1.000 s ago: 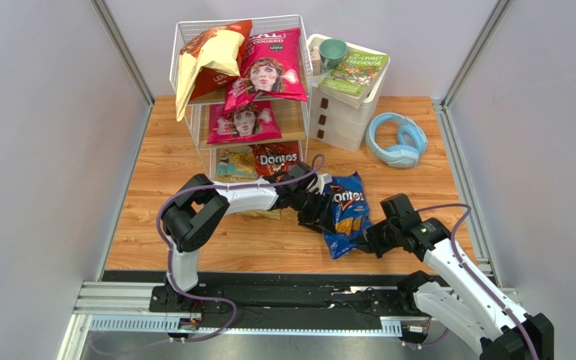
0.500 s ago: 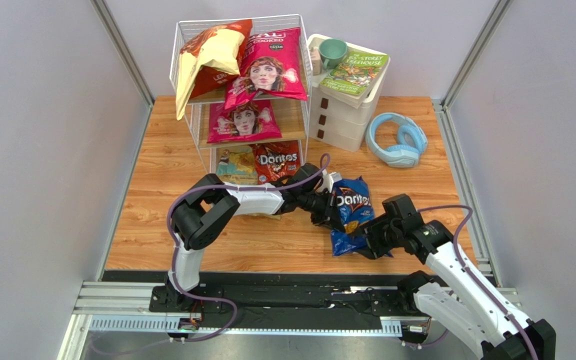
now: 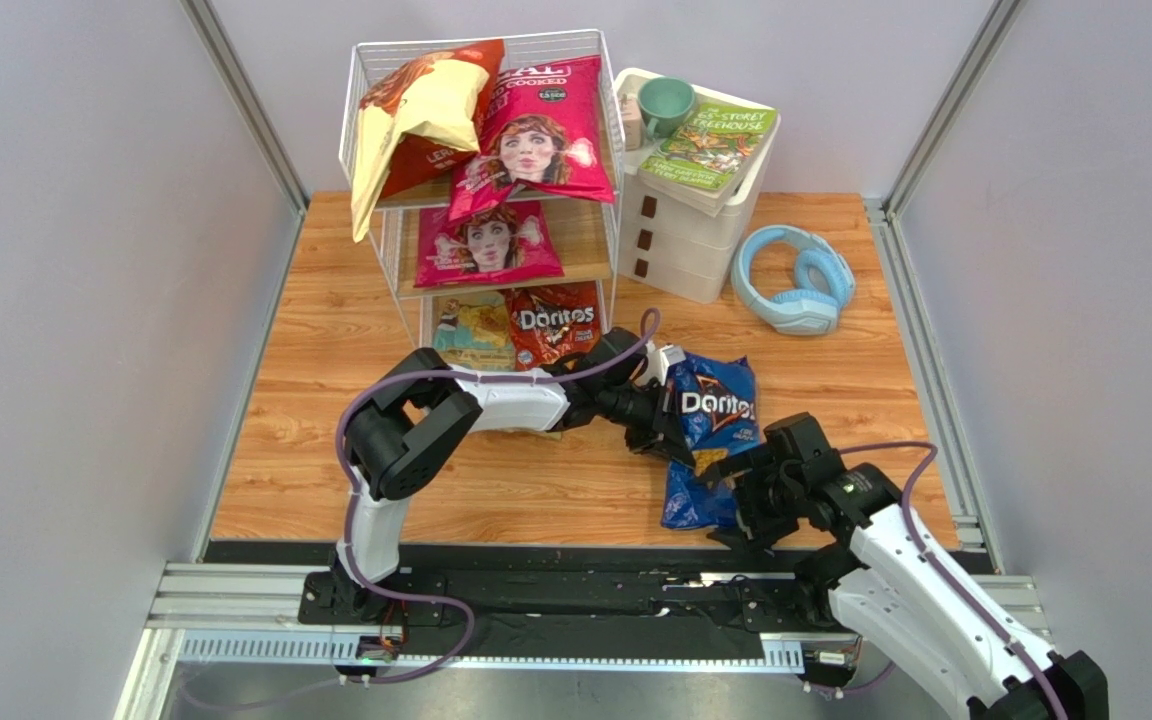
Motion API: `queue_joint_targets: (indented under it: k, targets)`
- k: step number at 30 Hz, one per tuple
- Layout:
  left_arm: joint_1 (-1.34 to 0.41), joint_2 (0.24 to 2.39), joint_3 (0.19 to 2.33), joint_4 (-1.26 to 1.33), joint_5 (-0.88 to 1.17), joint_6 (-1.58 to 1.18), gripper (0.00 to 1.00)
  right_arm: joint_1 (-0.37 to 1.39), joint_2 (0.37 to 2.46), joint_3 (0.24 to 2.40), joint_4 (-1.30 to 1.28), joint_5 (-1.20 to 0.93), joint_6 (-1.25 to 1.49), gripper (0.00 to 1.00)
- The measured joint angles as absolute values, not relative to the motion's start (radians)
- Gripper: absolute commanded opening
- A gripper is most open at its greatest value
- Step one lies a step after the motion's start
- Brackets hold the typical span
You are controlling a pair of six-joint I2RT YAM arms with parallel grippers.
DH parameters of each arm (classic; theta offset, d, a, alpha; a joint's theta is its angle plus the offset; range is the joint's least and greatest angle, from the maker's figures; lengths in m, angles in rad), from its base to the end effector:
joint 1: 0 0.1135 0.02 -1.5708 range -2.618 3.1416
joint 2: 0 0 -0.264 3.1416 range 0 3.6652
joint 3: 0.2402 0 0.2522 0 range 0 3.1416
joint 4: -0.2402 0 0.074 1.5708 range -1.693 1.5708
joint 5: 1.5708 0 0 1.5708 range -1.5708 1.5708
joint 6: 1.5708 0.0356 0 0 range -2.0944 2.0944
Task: Place and organize the chips bags onto the shelf
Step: Pick up the potato chip from the center of the board.
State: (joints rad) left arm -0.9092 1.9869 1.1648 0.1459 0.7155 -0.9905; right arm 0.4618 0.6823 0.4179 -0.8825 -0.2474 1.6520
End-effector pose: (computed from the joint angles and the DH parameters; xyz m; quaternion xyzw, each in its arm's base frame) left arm 0.2372 -0.3426 0.1532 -0.1170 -0.8500 0.5132 0.0211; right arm 0.0963 0.0576 0.1750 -0.5224 -0.8179 -0.2411 0.0024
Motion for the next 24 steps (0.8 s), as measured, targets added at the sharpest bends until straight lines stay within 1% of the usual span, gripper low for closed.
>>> queue_joint_targets:
  k: [7,10,12,13,15,18,19,21,22,24]
  targets:
    - [-0.909,1.991,1.153,0.140,0.704,-0.999,0.00,0.483,0.802,0.413,-0.817,-0.250,1.663,0.81]
    - [-0.909,1.992,1.144,0.138,0.699,-0.999,0.00,0.498,0.854,0.413,-0.783,-0.244,1.673,0.79]
    - [-0.908,1.992,1.137,0.131,0.695,-0.999,0.00,0.511,0.898,0.413,-0.752,-0.244,1.682,0.73]
    - [-0.907,1.992,1.135,0.128,0.693,-0.997,0.00,0.517,0.914,0.413,-0.741,-0.243,1.685,0.65]
    - [-0.907,1.992,1.132,0.112,0.688,-0.996,0.00,0.530,0.951,0.415,-0.717,-0.237,1.687,0.58]
    - [-0.907,1.992,1.131,0.094,0.681,-0.993,0.00,0.540,0.979,0.426,-0.706,-0.230,1.684,0.38]
    - [-0.907,1.992,1.131,0.091,0.680,-0.990,0.00,0.541,0.982,0.431,-0.698,-0.224,1.686,0.25]
    - [-0.906,1.992,1.131,0.087,0.680,-0.986,0.00,0.541,0.979,0.434,-0.688,-0.218,1.684,0.12]
    - [-0.905,1.992,1.131,0.084,0.680,-0.985,0.00,0.541,0.975,0.435,-0.685,-0.217,1.676,0.00]
    - [-0.902,1.991,1.131,0.077,0.682,-0.981,0.00,0.541,0.958,0.437,-0.682,-0.211,1.674,0.00]
